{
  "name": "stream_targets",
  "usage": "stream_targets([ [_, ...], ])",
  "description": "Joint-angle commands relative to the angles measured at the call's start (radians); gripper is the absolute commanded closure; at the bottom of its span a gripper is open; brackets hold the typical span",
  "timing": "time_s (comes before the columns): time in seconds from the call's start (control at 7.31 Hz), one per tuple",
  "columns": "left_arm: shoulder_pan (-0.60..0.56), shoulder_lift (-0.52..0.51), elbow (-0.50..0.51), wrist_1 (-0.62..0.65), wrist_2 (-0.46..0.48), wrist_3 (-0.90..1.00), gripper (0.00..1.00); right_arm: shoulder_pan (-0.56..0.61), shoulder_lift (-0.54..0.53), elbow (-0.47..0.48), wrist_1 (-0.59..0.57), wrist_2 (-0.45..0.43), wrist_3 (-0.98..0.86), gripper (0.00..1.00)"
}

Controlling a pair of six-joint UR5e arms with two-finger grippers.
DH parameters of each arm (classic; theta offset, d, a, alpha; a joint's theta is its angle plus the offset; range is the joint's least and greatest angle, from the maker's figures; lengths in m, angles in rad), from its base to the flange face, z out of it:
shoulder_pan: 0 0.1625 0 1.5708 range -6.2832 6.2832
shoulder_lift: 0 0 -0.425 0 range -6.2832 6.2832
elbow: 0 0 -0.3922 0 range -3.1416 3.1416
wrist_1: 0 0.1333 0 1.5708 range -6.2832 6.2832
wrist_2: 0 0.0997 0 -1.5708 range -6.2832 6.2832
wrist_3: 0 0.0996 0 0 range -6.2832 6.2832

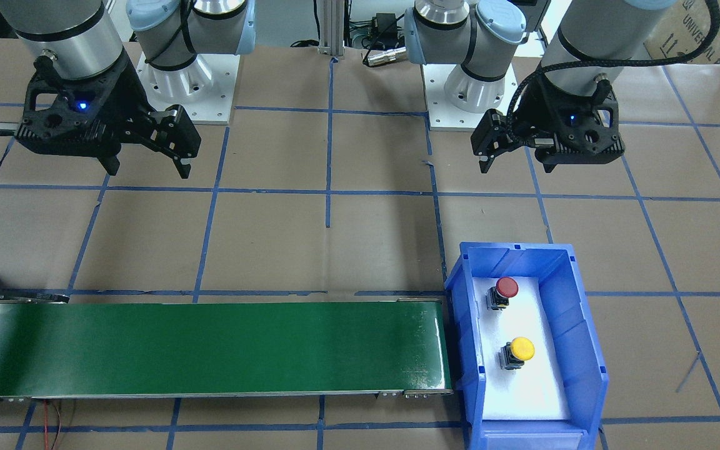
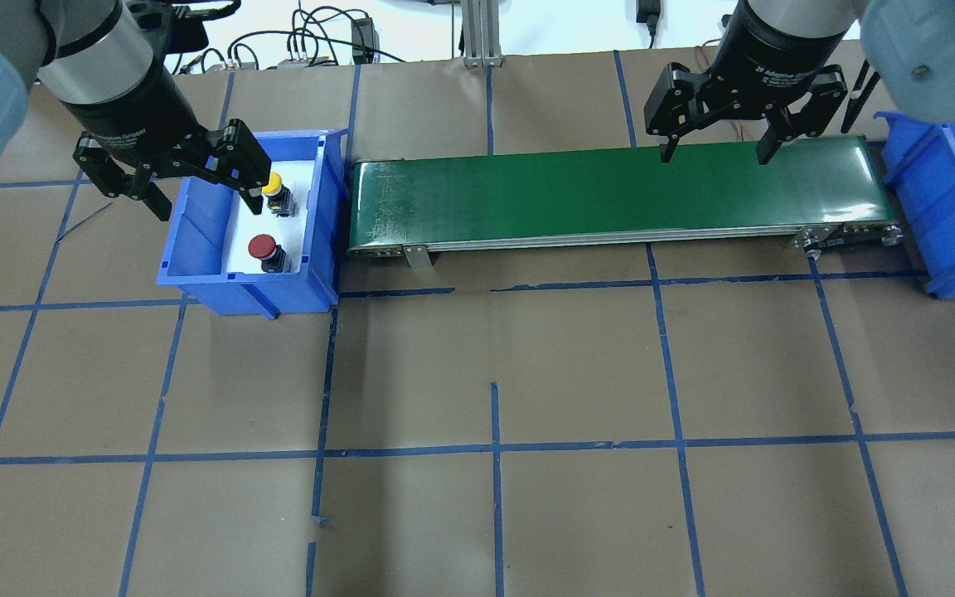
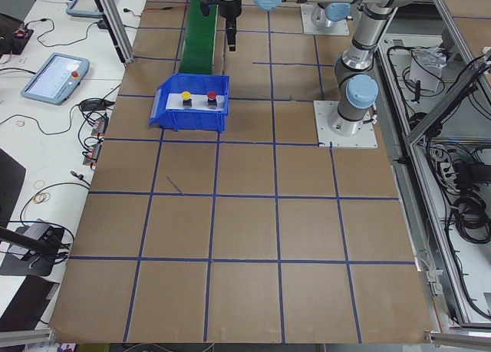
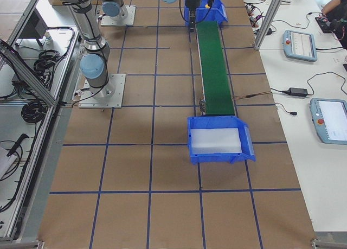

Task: Transport two buttons from left to right
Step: 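Lower the left gripper into the blue bin toward the red button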

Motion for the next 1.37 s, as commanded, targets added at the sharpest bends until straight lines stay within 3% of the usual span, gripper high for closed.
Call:
stream_targets([
  [0.0,0.003,0.0,-0.001,0.017,0.003,0.003,0.0,-0.009,0.0,0.0,0.0,-0.003,0.001,0.0],
  [1.23,0.008,-0.003,-0.004,0.058,0.001,0.003,0.0,-0.001,0.0,0.006,-0.002,0.002,0.001,0.0],
])
